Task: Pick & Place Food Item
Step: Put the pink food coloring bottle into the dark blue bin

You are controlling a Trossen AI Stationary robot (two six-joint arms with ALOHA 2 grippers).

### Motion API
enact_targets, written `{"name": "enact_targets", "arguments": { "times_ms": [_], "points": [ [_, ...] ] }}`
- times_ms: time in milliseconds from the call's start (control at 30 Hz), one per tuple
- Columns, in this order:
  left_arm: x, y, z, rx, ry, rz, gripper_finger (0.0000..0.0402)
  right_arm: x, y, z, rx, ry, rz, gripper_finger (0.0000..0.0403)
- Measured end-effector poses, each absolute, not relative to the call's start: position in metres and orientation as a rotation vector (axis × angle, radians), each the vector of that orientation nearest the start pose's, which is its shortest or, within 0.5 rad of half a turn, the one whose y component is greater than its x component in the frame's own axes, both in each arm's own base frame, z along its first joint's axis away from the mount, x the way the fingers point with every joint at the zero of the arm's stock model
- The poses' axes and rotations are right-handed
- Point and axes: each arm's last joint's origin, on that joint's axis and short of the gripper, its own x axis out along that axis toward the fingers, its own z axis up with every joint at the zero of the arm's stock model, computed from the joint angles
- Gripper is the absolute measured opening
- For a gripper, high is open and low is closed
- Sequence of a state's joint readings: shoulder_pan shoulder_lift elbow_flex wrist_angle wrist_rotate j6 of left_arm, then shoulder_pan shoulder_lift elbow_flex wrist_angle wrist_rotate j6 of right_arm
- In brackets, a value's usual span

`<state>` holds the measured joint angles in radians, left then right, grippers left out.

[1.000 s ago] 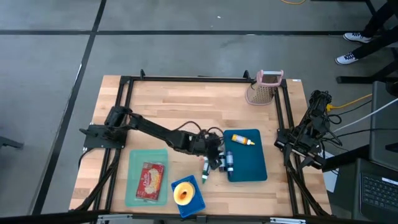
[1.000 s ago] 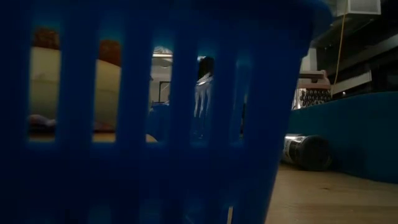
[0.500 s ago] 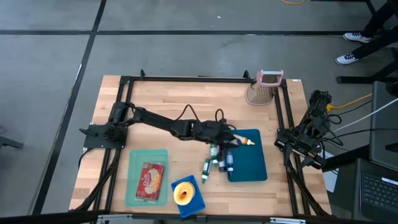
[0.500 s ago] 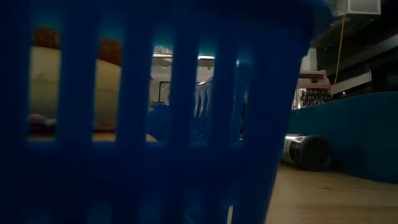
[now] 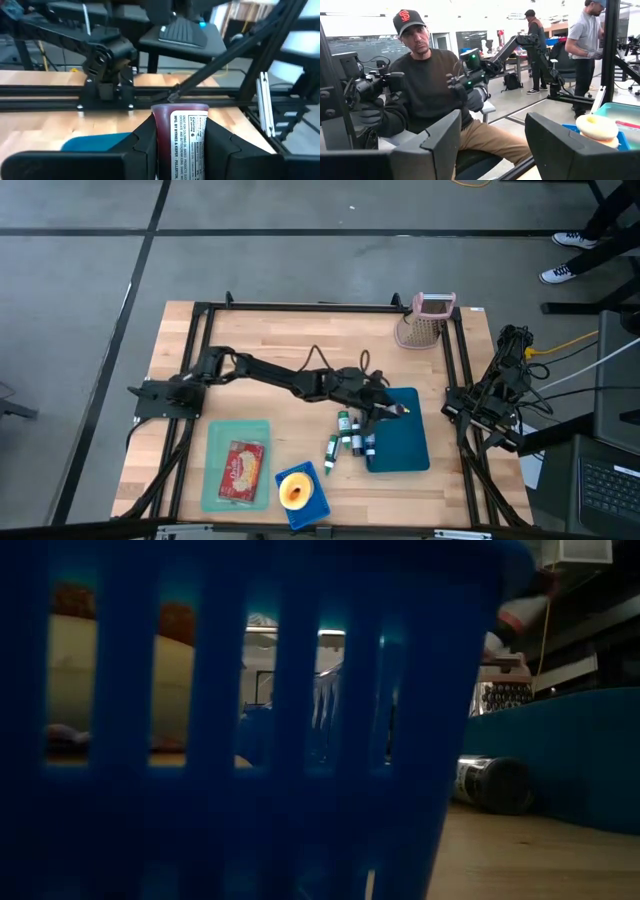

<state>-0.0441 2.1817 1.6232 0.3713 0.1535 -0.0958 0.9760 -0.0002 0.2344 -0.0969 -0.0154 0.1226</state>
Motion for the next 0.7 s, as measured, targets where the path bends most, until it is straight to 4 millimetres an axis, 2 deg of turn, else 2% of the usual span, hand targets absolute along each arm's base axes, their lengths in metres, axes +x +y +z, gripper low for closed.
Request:
{"name": "enact_targets", "arguments": {
  "times_ms": [333,500,600,700],
  "points": [
    [0.549,-0.019,0.207,-0.097,0.246,-0.223,0.0099,0.042,0.063,0.232,0.203,-0.053,0.999,0.0217],
    [0.556,-0.013,0.177,-0.135,0.349,-0.205,0.0099,0.042,0.063,0.232,0.229,-0.039,1.000,0.0217],
    [0.557,-0.012,0.171,-0.145,0.369,-0.195,0.0111,0.042,0.063,0.232,0.229,-0.036,1.000,0.0217],
    [0.557,-0.015,0.171,-0.149,0.370,-0.197,0.0141,0.042,0.063,0.231,0.227,-0.032,1.000,0.0217]
  ]
}}
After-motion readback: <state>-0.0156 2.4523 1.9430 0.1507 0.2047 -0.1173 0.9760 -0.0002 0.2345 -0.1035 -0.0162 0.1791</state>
